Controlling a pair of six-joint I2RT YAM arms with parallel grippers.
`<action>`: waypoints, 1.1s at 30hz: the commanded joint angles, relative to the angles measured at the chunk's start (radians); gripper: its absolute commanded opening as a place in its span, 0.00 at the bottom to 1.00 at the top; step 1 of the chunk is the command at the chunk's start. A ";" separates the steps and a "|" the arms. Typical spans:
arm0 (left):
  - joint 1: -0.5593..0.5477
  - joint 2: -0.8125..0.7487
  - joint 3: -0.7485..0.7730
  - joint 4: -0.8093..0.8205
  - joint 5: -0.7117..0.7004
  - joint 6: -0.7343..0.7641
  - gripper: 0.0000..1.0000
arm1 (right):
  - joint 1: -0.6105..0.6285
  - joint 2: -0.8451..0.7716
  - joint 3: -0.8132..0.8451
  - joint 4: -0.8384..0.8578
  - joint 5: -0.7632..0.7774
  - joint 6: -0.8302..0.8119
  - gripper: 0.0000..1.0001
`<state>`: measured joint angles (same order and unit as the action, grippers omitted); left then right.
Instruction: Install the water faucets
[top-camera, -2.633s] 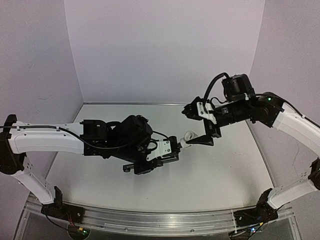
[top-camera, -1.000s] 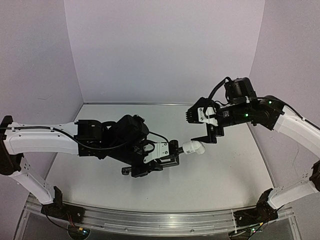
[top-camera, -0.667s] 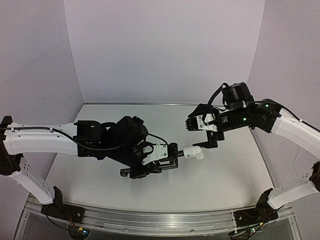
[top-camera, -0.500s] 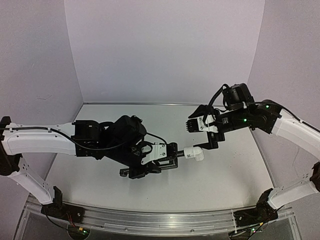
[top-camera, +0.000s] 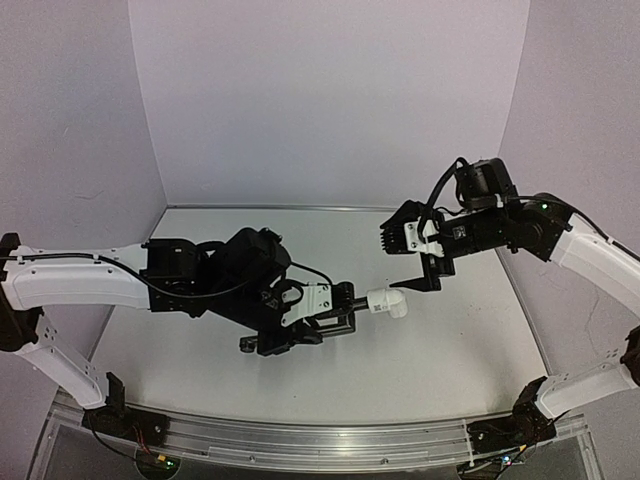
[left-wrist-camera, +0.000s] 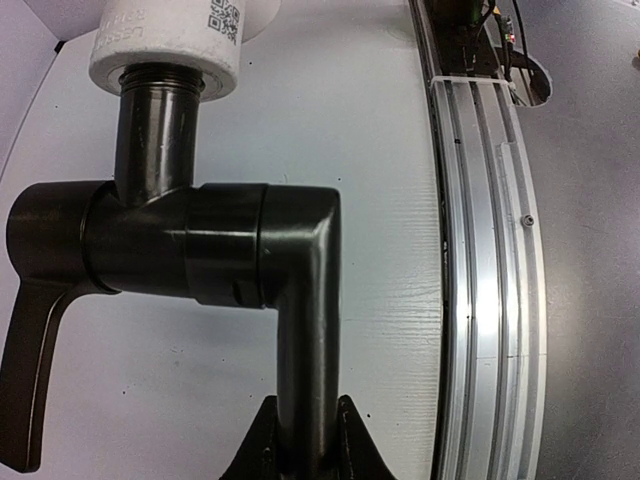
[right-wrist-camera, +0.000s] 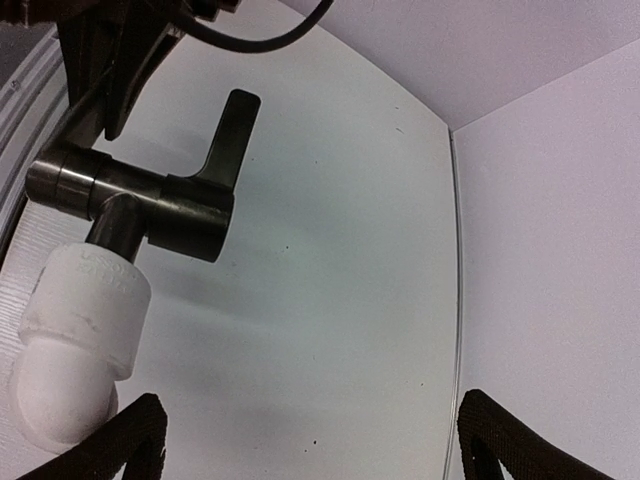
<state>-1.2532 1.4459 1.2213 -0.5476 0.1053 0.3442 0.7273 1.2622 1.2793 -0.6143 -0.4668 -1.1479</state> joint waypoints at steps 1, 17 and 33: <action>0.006 -0.097 0.019 0.159 0.021 0.001 0.00 | -0.034 -0.047 0.008 -0.009 -0.063 -0.048 0.98; 0.006 -0.109 0.003 0.184 0.022 -0.014 0.00 | -0.061 -0.061 -0.020 -0.006 -0.172 -0.124 0.98; 0.006 -0.091 0.017 0.174 0.049 -0.018 0.00 | -0.062 -0.028 -0.033 0.139 -0.094 -0.116 0.98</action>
<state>-1.2499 1.3773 1.2030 -0.4942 0.1377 0.3387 0.6678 1.2201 1.2006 -0.5380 -0.5467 -1.2991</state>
